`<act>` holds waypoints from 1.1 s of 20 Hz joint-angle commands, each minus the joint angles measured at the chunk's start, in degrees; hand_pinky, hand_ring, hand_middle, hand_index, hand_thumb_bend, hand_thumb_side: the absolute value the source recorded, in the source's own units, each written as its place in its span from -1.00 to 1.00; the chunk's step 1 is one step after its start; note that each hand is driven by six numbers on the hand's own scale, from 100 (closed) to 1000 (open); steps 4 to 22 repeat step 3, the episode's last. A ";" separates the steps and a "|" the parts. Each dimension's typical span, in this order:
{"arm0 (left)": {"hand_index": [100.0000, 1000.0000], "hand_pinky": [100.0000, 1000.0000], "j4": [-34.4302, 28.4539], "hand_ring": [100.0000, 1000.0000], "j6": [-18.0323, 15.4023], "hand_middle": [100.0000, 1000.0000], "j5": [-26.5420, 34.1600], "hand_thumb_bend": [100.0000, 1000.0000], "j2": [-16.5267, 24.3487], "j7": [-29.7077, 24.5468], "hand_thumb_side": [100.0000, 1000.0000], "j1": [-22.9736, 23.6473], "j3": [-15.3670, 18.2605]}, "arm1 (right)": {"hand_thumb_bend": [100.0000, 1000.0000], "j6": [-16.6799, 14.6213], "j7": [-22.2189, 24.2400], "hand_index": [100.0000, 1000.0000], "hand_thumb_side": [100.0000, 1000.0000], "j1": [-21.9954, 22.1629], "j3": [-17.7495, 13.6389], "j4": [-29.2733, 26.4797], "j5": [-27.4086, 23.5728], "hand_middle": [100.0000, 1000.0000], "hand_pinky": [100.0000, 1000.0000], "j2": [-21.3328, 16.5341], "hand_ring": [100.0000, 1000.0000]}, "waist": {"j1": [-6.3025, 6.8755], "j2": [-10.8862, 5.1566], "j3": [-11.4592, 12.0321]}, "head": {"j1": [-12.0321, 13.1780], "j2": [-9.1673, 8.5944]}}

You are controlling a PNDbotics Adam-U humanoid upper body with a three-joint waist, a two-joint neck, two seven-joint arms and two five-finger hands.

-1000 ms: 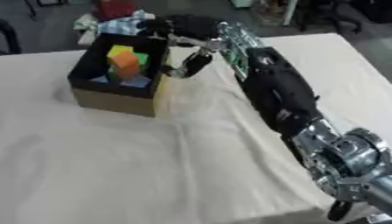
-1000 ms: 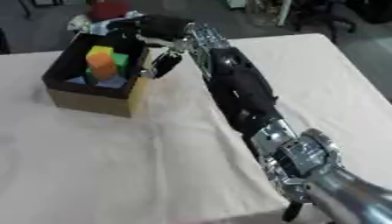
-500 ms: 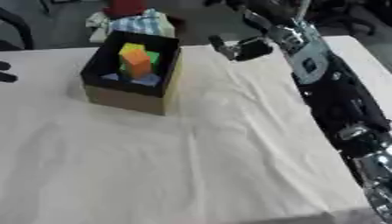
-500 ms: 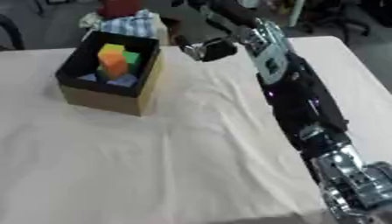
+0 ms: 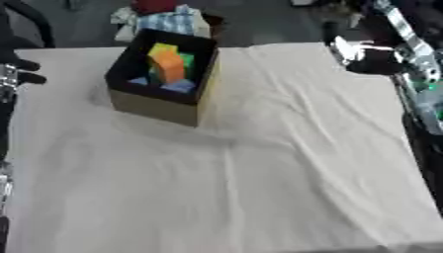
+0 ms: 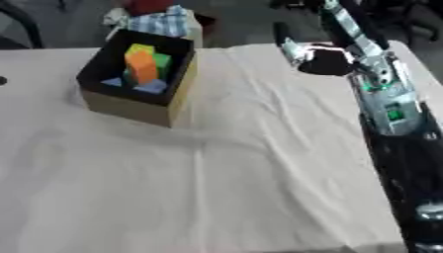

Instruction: Pick up objects on the table and place them in the box.

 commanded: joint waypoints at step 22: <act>0.73 0.65 -0.93 0.08 -0.80 0.07 0.39 -1.00 0.76 0.62 0.54 0.17 0.48 | -1.00 3.32 -1.37 1.00 0.05 5.90 -2.34 -5.50 -5.61 0.54 0.50 1.26 0.28 | -0.15 0.39 -0.65 | 3.11 -0.08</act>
